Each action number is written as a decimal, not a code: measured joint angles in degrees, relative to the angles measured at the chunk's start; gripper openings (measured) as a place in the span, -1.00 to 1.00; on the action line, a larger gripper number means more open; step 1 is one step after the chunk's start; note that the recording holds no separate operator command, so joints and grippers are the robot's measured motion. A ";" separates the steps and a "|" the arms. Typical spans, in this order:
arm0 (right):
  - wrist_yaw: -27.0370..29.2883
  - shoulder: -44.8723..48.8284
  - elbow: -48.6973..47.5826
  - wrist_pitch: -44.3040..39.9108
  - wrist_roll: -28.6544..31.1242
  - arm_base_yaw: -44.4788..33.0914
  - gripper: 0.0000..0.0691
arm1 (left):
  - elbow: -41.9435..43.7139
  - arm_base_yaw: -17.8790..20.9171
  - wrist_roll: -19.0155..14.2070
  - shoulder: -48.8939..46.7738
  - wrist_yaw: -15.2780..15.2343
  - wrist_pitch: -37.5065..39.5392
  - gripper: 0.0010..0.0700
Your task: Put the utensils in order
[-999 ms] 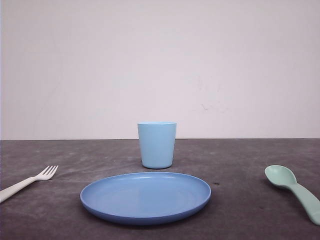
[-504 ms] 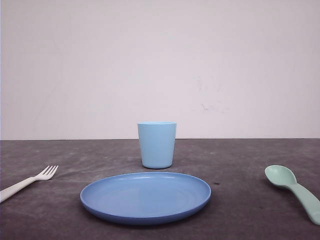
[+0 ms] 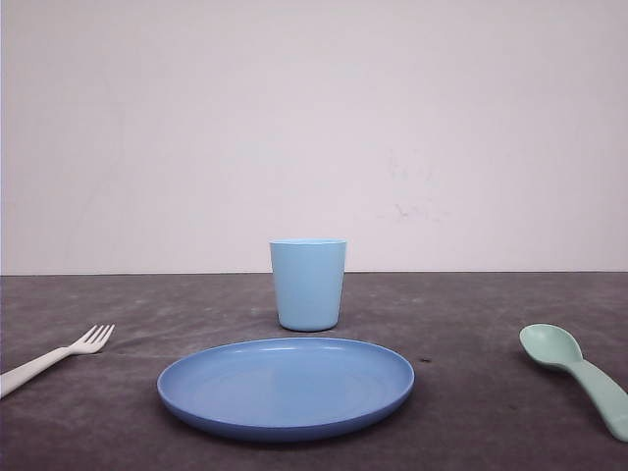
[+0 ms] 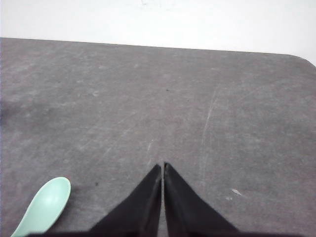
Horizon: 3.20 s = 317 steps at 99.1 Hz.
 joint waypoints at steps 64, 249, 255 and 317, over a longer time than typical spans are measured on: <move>-0.20 -0.02 0.00 -0.02 2.34 0.00 -0.97 | 0.00 0.00 0.00 0.00 0.00 0.02 -0.96; -1.29 53.62 46.16 -30.97 3.80 0.11 -0.98 | 48.78 -2.51 3.65 51.91 7.61 -25.22 -0.96; -1.29 54.16 46.18 -30.95 3.69 0.11 -0.98 | 48.78 -2.51 3.74 51.91 7.58 -25.24 -0.96; -1.31 54.69 46.18 -30.97 3.48 0.11 0.97 | 48.76 -4.37 1.77 54.47 8.63 -30.05 0.47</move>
